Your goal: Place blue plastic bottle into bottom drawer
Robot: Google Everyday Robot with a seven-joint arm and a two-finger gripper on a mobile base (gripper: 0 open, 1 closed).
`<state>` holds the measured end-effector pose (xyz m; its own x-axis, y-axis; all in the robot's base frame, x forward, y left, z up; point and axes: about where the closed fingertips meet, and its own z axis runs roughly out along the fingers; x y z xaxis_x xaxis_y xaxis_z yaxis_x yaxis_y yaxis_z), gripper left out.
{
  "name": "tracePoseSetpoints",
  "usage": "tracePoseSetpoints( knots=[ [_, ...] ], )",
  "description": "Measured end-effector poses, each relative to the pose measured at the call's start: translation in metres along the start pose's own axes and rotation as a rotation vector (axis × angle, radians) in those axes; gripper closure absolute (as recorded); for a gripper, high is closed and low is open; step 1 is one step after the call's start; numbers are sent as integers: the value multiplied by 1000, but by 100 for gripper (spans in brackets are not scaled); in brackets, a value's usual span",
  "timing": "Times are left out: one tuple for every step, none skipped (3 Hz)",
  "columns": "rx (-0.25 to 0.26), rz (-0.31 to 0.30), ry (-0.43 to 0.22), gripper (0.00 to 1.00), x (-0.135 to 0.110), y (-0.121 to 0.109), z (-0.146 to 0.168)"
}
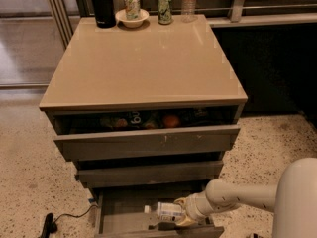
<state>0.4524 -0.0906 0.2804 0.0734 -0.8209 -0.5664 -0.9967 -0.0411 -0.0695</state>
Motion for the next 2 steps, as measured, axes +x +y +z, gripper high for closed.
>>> tracePoseSetpoints(
  knots=[
    [11,-6,-10,100,7,-2,11],
    [20,-17,-20,100,13,-6,25]
  ],
)
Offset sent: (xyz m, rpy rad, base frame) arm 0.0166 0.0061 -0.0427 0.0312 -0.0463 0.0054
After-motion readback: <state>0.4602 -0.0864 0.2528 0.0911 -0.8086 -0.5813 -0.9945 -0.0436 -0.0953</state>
